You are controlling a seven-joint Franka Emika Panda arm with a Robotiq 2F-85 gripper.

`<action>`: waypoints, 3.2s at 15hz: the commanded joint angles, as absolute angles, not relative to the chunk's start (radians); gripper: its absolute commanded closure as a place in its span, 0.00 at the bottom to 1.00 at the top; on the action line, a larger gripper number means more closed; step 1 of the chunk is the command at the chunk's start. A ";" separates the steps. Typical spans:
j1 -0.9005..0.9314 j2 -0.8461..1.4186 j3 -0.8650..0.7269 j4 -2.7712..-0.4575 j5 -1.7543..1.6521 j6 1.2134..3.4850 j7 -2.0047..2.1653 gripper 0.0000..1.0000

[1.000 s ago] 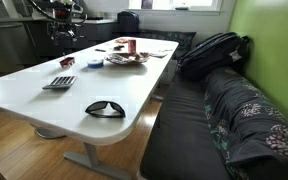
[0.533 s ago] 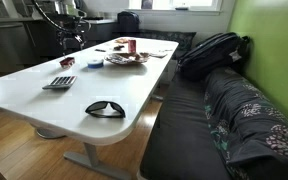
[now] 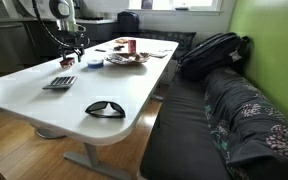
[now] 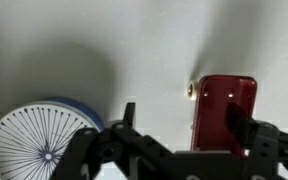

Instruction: Pick up the red toy, then place it on the brown object

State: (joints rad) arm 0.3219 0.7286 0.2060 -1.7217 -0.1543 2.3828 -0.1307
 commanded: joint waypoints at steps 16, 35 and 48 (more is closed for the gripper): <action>0.335 0.673 0.208 -1.745 -0.148 2.608 -0.100 0.99; 0.024 0.638 0.199 -1.770 0.223 2.785 0.012 0.99; 0.099 0.840 0.062 -1.361 0.287 2.543 0.454 0.99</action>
